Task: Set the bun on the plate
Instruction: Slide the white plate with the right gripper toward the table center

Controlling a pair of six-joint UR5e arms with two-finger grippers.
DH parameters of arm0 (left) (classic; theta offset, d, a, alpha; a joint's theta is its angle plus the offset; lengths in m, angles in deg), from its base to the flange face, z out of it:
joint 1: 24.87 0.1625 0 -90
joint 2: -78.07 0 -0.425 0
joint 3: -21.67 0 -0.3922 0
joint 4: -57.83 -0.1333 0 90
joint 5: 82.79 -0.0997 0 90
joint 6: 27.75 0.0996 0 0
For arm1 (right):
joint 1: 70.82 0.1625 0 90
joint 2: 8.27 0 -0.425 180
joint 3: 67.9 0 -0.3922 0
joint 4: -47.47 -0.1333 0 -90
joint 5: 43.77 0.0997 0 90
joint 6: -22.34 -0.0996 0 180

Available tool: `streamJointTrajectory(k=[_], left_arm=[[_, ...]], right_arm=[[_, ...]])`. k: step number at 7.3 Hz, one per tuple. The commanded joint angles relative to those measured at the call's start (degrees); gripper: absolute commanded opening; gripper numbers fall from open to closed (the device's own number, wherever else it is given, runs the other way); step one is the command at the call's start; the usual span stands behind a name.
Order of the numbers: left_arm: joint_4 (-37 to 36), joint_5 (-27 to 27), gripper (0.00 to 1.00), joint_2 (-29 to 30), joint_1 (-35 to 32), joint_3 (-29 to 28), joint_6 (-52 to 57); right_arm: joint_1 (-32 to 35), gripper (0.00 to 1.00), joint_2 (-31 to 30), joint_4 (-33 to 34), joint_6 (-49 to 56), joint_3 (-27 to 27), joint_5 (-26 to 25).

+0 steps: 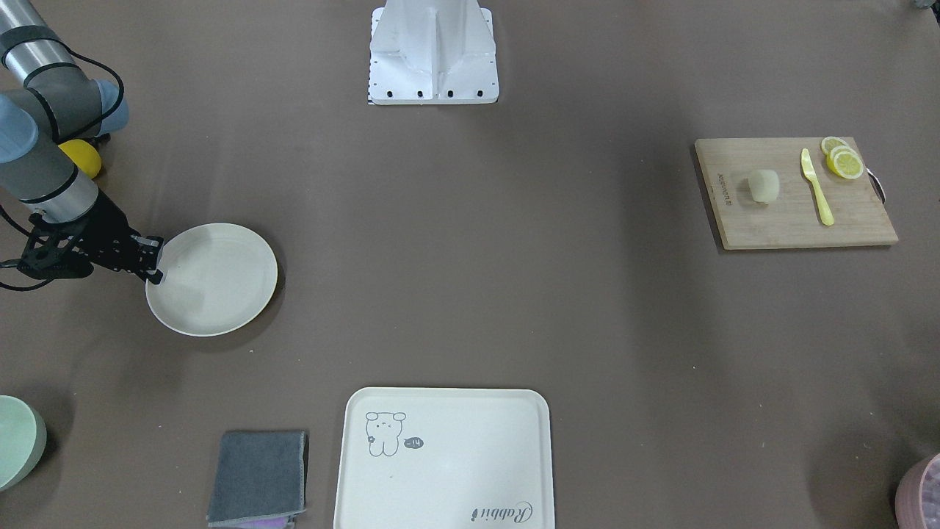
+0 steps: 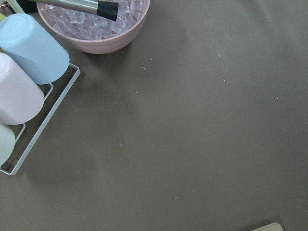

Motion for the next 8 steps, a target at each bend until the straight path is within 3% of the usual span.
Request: streamJointTrajectory(k=[1, 2, 4, 8], left_arm=[[0.00, 0.06, 0.98, 0.00, 0.00, 0.00, 0.00], [-0.09, 0.23, 0.98, 0.00, 0.00, 0.00, -0.09], [-0.09, 0.23, 0.98, 0.00, 0.00, 0.00, -0.09], [0.00, 0.32, 0.98, 0.00, 0.18, 0.00, -1.58]], right_arm=[[-3.13, 0.00, 4.52, 0.09, -12.73, -2.35, -0.44], [-6.38, 0.00, 8.20, 0.09, -16.44, -2.01, -3.23], [-14.81, 0.00, 13.83, 0.09, -25.22, -1.92, -13.50], [-24.59, 0.00, 20.45, 0.00, -27.28, -1.92, -23.54]])
